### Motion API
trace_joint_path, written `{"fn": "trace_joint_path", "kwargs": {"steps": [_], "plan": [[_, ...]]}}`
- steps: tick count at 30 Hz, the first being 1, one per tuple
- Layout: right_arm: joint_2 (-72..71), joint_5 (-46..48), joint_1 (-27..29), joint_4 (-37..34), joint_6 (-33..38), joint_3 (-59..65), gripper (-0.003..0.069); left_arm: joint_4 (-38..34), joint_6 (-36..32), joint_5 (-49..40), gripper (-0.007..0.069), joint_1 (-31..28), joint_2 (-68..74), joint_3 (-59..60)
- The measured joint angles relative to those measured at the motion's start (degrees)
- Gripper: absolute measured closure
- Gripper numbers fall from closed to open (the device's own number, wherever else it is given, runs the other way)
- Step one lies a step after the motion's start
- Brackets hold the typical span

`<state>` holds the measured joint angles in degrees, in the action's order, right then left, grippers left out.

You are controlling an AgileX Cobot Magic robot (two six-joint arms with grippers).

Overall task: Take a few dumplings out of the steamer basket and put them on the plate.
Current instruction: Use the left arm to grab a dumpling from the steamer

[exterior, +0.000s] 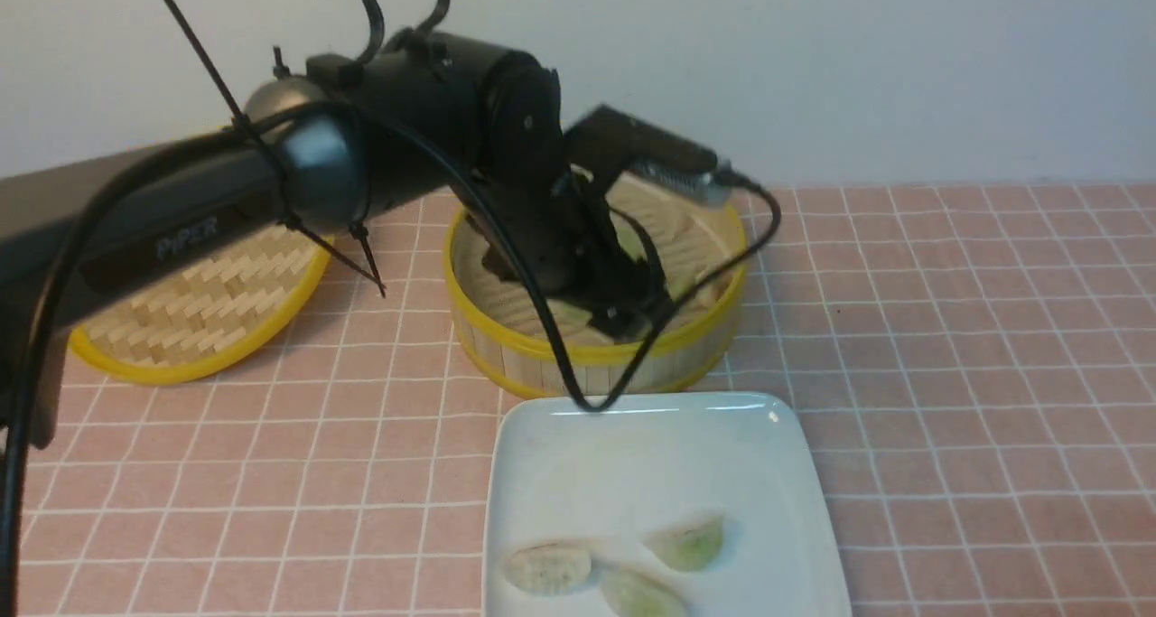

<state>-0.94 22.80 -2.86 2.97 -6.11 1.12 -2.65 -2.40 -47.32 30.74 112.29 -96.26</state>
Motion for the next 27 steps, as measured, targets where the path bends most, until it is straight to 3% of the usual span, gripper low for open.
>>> {"fn": "trace_joint_path", "kwargs": {"steps": [3, 11, 18, 27], "plan": [[0.0, 0.0, 0.0, 0.0, 0.0, 0.0, 0.0673, 2.0, 4.5, -0.5, 0.0089, -3.3, 3.3, -6.1], [0.0, 0.0, 0.0, 0.0, 0.0, 0.0, 0.0673, 2.0, 5.4, -6.3, 0.0103, -6.0, 17.0, -18.1], [0.0, 0.0, 0.0, 0.0, 0.0, 0.0, 0.0673, -4.5, 5.4, -8.0, 0.0106, -6.0, 20.7, -21.4], [0.0, 0.0, 0.0, 0.0, 0.0, 0.0, 0.0673, -6.2, 5.4, -7.6, 0.0106, -6.0, 22.0, -22.0]]}}
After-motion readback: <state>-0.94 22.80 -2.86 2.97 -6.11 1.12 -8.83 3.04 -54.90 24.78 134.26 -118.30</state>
